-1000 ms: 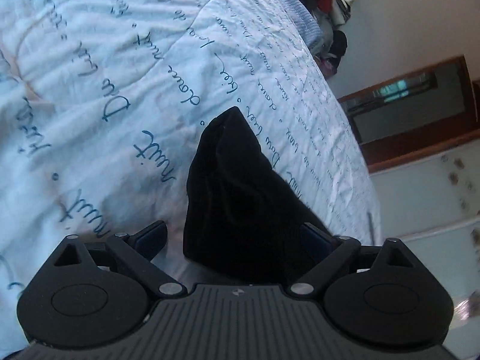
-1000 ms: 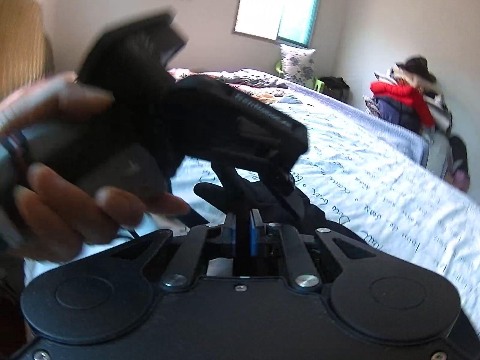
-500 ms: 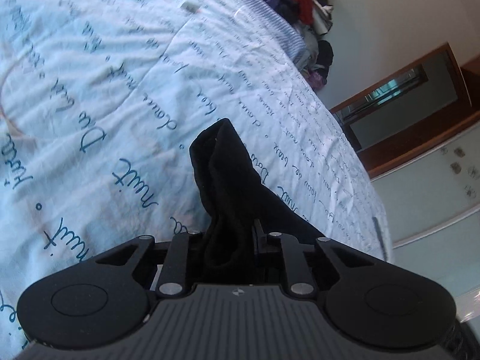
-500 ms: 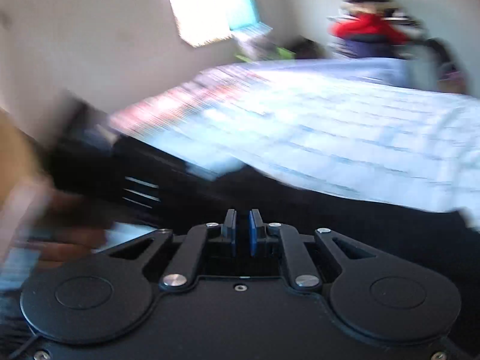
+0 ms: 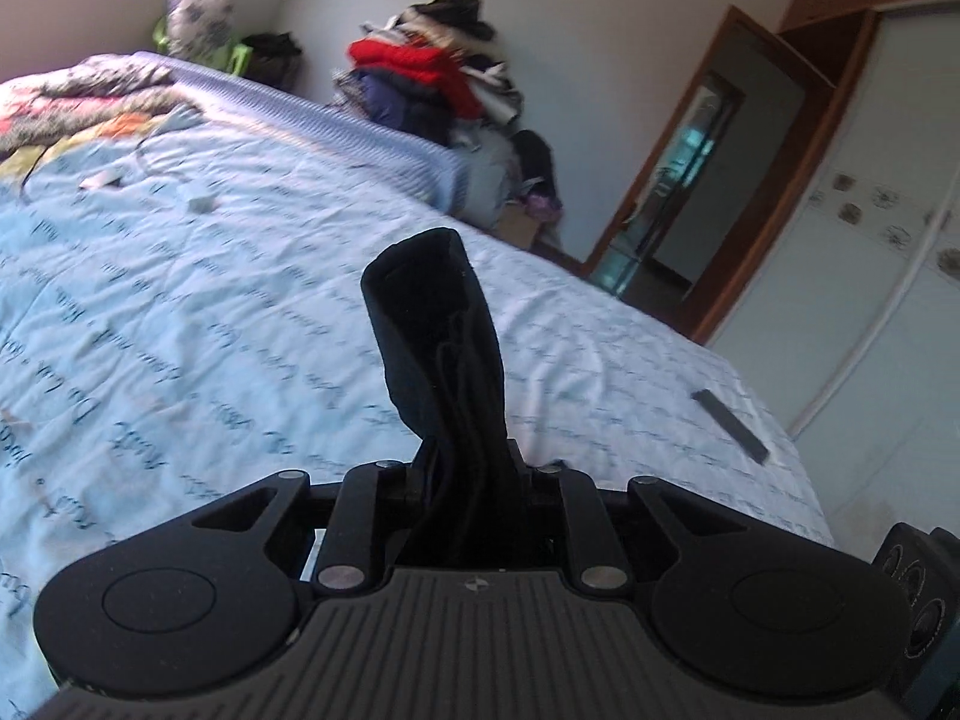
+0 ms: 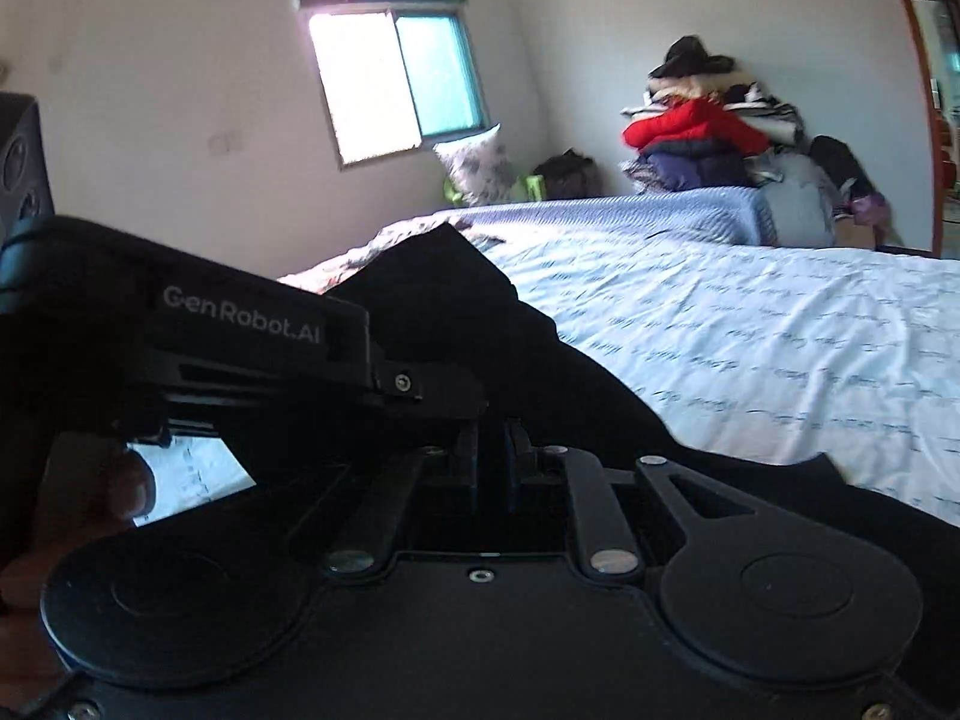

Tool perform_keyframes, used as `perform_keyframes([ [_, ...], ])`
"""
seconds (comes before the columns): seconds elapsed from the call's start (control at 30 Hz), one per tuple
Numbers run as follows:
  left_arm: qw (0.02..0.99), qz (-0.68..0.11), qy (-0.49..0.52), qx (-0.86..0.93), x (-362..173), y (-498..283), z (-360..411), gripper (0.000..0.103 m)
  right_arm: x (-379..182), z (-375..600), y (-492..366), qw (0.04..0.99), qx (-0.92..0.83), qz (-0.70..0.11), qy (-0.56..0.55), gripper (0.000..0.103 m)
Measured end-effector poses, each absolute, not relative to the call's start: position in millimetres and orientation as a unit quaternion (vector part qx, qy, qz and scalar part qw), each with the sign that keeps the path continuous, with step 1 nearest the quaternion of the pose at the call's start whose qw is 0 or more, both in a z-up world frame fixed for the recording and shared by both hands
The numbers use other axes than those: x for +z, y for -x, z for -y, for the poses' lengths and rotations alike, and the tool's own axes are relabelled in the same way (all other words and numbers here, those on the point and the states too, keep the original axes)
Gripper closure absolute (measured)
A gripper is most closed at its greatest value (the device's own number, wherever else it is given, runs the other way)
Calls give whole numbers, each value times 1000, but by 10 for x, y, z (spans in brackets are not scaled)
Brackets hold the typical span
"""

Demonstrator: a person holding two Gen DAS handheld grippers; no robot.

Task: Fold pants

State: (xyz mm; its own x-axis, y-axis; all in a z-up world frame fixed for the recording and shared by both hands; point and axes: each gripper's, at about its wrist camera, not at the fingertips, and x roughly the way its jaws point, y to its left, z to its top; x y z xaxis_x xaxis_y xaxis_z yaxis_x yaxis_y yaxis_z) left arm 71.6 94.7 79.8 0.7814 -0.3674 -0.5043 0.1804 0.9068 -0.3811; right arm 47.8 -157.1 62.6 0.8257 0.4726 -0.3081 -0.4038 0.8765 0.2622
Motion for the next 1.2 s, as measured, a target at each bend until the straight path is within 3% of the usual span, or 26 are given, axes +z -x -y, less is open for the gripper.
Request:
perform_keyframes([
  [0.27,928,-287,89,-221,883,-399,205,83,402,2518,-228,959,154,-164,-171,96],
  [0.63,896,-323,1,-303,328,-315,1609,82,-101,3532,106,946,33,-191,-260,96],
  [0.93,878,-349,-38,-324,-67,-400,2237,81,-333,4006,287,931,-26,-233,-281,96],
  [1.1,854,-374,-30,-360,-191,-452,2398,58,-339,4136,416,937,-72,-243,-242,93],
  [1.2,840,-385,4,-381,-148,-446,2287,52,-292,4246,598,944,-103,-244,-196,86],
])
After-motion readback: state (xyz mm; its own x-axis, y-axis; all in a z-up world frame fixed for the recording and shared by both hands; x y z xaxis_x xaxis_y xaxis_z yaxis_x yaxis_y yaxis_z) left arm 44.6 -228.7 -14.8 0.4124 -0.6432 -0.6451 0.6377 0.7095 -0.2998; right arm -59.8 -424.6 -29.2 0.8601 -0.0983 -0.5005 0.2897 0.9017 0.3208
